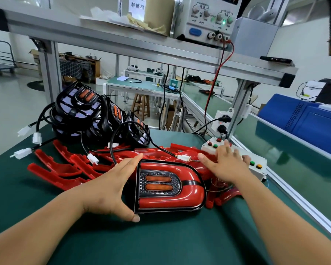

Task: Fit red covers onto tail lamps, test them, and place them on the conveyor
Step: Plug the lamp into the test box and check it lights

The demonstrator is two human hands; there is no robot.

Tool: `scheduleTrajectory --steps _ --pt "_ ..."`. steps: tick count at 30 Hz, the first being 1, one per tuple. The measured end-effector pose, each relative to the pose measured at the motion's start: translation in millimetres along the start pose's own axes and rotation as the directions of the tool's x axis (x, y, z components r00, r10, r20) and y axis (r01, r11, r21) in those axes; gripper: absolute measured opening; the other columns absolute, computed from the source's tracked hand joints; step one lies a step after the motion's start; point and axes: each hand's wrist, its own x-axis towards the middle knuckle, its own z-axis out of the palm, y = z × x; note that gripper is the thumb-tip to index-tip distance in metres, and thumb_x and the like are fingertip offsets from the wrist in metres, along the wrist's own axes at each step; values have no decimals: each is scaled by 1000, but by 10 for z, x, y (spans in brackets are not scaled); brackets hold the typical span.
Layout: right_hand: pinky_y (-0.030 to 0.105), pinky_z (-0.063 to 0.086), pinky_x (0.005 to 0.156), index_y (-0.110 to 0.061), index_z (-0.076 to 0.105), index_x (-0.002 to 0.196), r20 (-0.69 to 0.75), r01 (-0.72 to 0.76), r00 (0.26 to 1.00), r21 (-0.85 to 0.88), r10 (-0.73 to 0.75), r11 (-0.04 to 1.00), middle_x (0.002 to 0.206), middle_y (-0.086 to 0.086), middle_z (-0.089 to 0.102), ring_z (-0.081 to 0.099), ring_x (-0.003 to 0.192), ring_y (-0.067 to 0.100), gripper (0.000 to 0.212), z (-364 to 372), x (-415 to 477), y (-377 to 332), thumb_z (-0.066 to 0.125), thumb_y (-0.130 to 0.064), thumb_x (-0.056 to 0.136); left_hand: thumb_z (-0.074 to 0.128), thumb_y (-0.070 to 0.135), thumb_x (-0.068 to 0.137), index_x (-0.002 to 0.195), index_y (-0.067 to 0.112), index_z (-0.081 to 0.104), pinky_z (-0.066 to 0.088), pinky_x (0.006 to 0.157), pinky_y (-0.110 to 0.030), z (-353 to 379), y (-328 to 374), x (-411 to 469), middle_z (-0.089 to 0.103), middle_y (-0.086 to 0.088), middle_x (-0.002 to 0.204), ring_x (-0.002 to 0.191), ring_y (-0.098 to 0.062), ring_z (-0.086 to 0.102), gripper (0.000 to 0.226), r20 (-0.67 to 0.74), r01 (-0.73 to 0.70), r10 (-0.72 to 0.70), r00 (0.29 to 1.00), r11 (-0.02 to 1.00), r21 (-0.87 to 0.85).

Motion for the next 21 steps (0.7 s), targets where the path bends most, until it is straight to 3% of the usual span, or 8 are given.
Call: scheduleTrajectory --steps 5,13,17,21 --pt "62 10 110 -19 34 142 -15 -114 993 -77 113 991 164 4 -4 12 146 40 130 11 -119 210 -10 -98 48 88 55 53 146 48 -26 14 118 -22 -5 10 -4 -9 34 153 145 1 6 147 -3 -5 5 1000 1000 0" --pt "62 9 108 -22 38 137 -25 -152 988 -84 150 985 164 1 -10 13 144 43 125 89 -116 236 -10 -98 51 88 56 52 146 49 -26 11 120 -23 0 0 3 -11 35 152 145 1 4 147 2 -13 13 1000 1000 4" --pt "61 4 111 -27 29 146 -18 -169 986 -55 168 984 163 -1 -13 7 147 41 129 136 -123 246 -12 -100 48 87 57 50 142 54 -24 5 99 8 6 -45 8 -10 59 130 131 26 3 144 -21 -52 52 998 999 -15" --pt "62 4 111 -29 33 143 -11 -179 984 -10 178 984 162 -3 -16 6 148 39 126 114 -130 226 -7 -101 48 86 60 49 147 47 -22 5 96 10 11 -69 16 -11 60 127 122 36 -1 147 -32 -54 54 998 999 0"
